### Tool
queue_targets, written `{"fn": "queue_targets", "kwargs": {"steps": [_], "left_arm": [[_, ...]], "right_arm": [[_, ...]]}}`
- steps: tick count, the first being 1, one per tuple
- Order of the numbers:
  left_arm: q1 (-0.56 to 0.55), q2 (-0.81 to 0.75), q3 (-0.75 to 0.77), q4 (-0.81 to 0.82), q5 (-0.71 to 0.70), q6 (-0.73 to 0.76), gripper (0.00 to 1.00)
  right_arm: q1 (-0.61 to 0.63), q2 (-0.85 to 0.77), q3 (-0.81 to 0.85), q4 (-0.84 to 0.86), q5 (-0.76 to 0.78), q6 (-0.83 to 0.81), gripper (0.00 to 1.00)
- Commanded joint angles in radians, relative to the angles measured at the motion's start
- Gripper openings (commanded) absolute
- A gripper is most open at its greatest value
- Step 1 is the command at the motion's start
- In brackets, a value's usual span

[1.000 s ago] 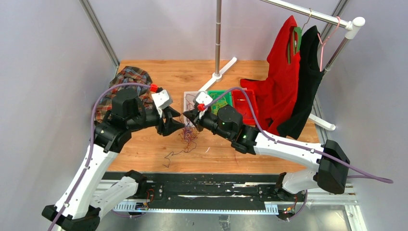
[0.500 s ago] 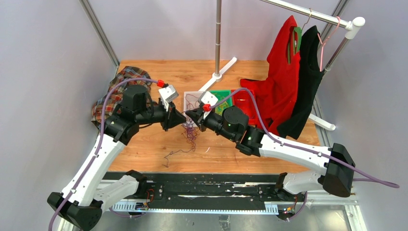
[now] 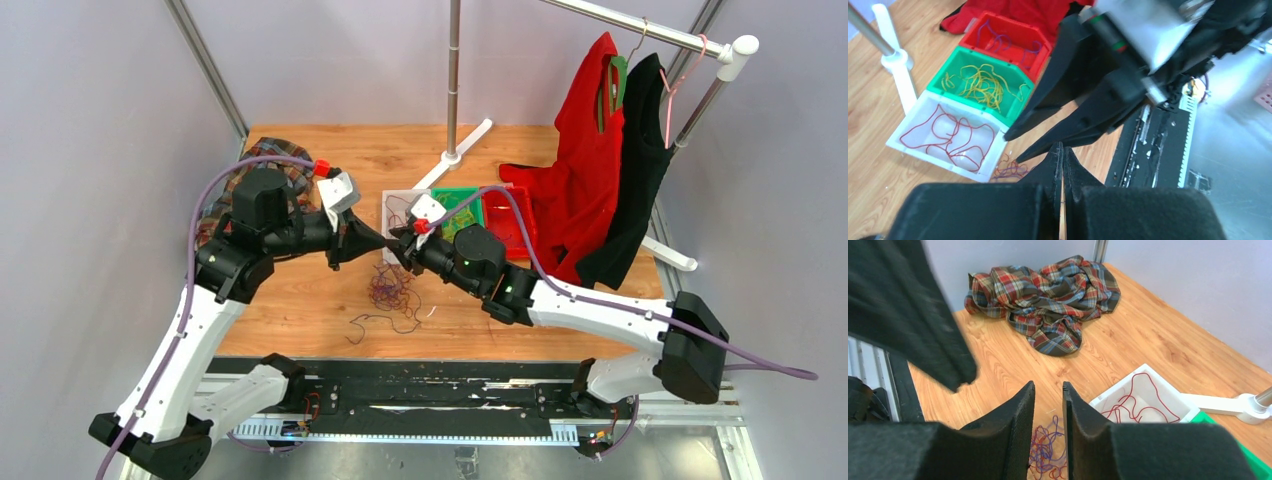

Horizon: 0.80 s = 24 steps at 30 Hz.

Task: Untangle the cables

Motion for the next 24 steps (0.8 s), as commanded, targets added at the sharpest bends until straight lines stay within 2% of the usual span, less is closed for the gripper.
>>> {"fn": "queue_targets", "kwargs": {"steps": [1,4,6,7,10,12,17,24], "left_arm": [[0.005,-0.005,0.032,-0.071,0.101,0.033,0.00],[0.005,-0.004,0.048,-0.155,0.055,0.109,0.01],[0.005,-0.011,0.031,-0.217,-0.057,0.165,0.01],[0.005,-0.016,0.001,-0.237,-0.120,0.183,0.05],[0.006,-0.016,-0.120,-0.236,-0.302,0.196,0.26],[0.016,0.015,-0.195,-0.202,-0.381,0.148,0.30],[0.053,0.169,-0.245,-0.141,-0.380,0.004,0.58],[0.066,0.332,-0.254,0.012,-0.428,-0.060,0.61]], "right_arm": [[0.013,0.050,0.030,0.062,-0.011,0.036,0.28],[0.013,0.059,0.010,0.053,0.017,0.049,0.27],[0.013,0.044,-0.023,0.026,0.086,0.049,0.25],[0.013,0.029,-0.048,0.017,0.116,0.046,0.26],[0.006,-0.015,-0.134,0.012,0.180,0.040,0.36],[0.004,-0.049,-0.178,0.006,0.201,0.047,0.41],[0.003,-0.116,-0.267,0.012,0.260,0.046,0.42],[0.003,-0.150,-0.279,0.019,0.289,0.021,0.42]]}}
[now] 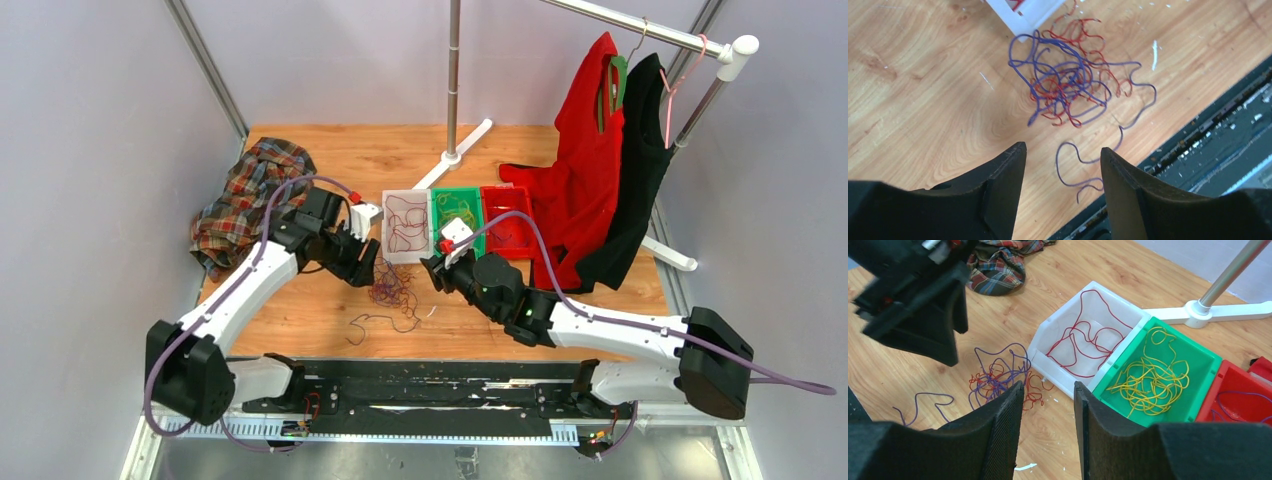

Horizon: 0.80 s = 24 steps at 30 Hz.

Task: Untangle the cables

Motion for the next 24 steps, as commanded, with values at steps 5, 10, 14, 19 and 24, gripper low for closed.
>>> {"fn": "queue_targets", "kwargs": {"steps": [5,10,14,19,24], "left_arm": [[0.026,0.165,0.000,0.127,-0.045,0.000,0.59],[0.038,0.203,-0.035,0.195,-0.026,0.024,0.54],[0.040,0.212,-0.026,0.229,0.031,0.023,0.25],[0.040,0.157,0.014,0.169,0.123,0.066,0.02],[0.040,0.057,-0.004,0.121,0.115,0.124,0.01]], "right_arm": [[0.002,-0.025,0.003,0.027,0.063,-0.030,0.42],[0.002,-0.011,0.016,0.035,0.048,-0.031,0.41],[0.002,0.008,0.020,0.044,0.039,-0.020,0.39],[0.002,0.029,0.032,0.049,0.033,-0.019,0.40],[0.002,0.040,0.042,0.050,0.035,-0.019,0.43]]}}
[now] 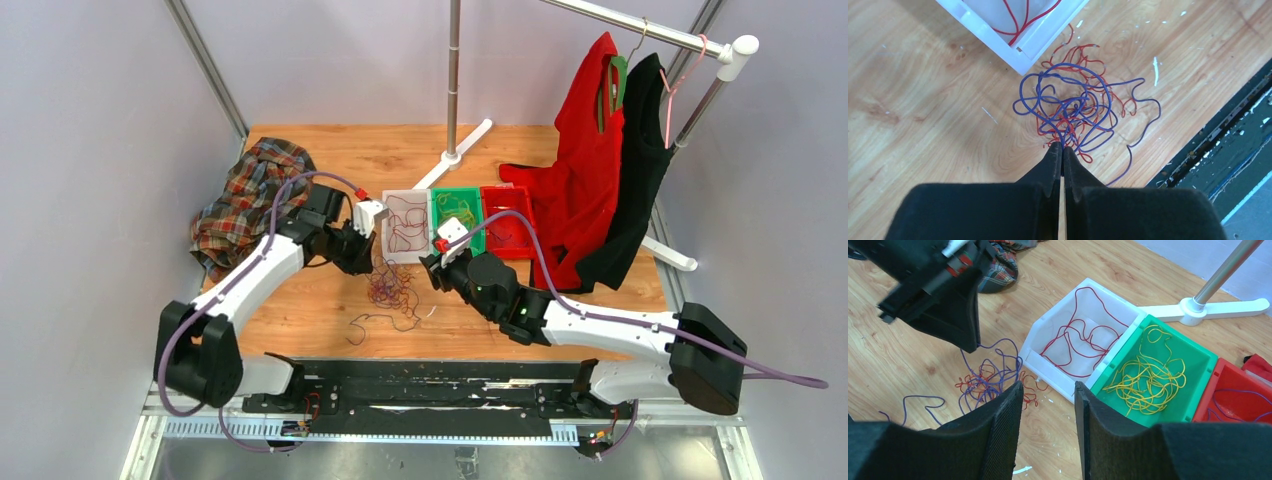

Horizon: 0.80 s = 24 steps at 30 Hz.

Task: Untangle the cables

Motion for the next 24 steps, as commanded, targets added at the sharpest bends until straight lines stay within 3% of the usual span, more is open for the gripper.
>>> {"fn": "queue_targets", "kwargs": {"steps": [1,10,16,24], "left_arm": [[0.007,-0.101,0.013,-0.045,0.040,0.073,0.01],[-0.014,-0.204,0.318,-0.370,0.255,0.242,0.01],[-0.117,-0.229,0.496,-0.555,0.268,0.327,0.01],[-0.190,-0.235,0.591,-0.615,0.249,0.342,0.01]], "right_arm": [[0.002,0.005,0.034,0.032,-0.002,-0.002,0.43],[0.002,-0.021,0.055,0.085,-0.116,-0.006,0.67],[0.002,0.044,0.147,0.097,-0.248,0.037,0.70],[0.011,0.080,0.180,0.161,-0.283,0.076,0.71]]}}
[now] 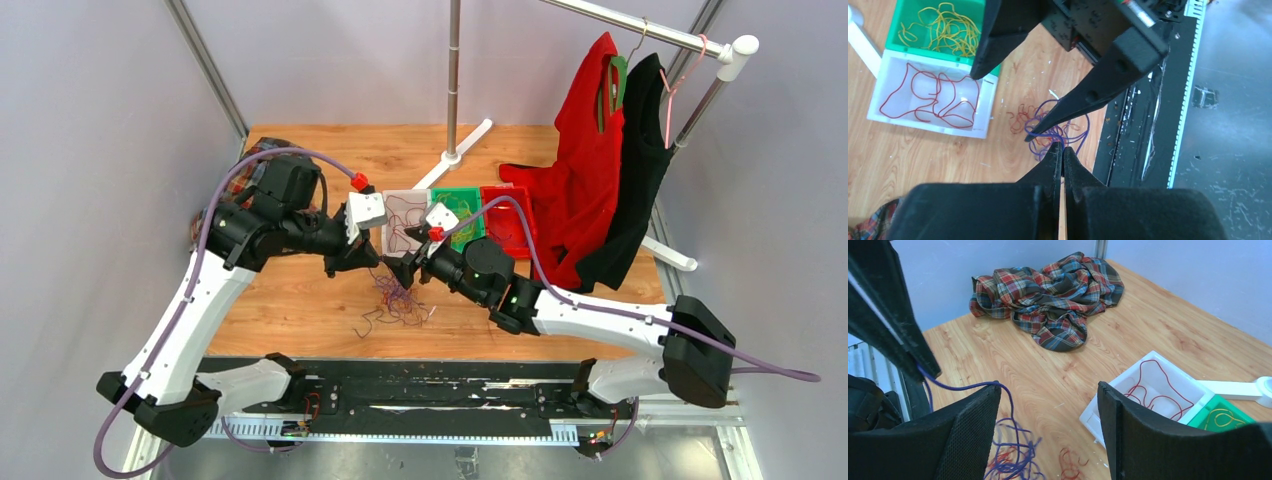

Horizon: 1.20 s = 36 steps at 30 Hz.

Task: Untangle the cables

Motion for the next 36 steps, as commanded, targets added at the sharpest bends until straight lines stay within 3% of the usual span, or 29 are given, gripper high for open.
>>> {"fn": "queue_targets", "kwargs": {"steps": [1,11,23,30,32,36], "left_arm": [[-0.029,0.001,0.062,-0.079,0.012,0.033,0.01],[-0.058,0.015,0.201,-0.116,0.068,0.049,0.00],[-0.071,0.062,0.566,-0.133,0.133,-0.022,0.00],[-0.071,0.154,0.977,-0.129,0.047,-0.061,0.00],[-0.071,0.169,1.039,-0.110,-0.002,-0.046,0.00],[-0.071,0.131,1.013,0.028,-0.101,-0.024,0.01]], "right_arm": [[0.012,0.027,0.051,0.047,-0.036,0.023,0.71],[0.019,0.145,0.086,0.086,-0.029,0.031,0.71],[0.006,0.284,-0.005,0.193,0.118,0.038,0.67],[0.003,0.281,-0.158,0.277,0.158,0.055,0.58],[0.003,0.274,-0.200,0.288,0.165,0.069,0.56],[0.003,0.261,-0.279,0.307,0.178,0.093,0.54]]}}
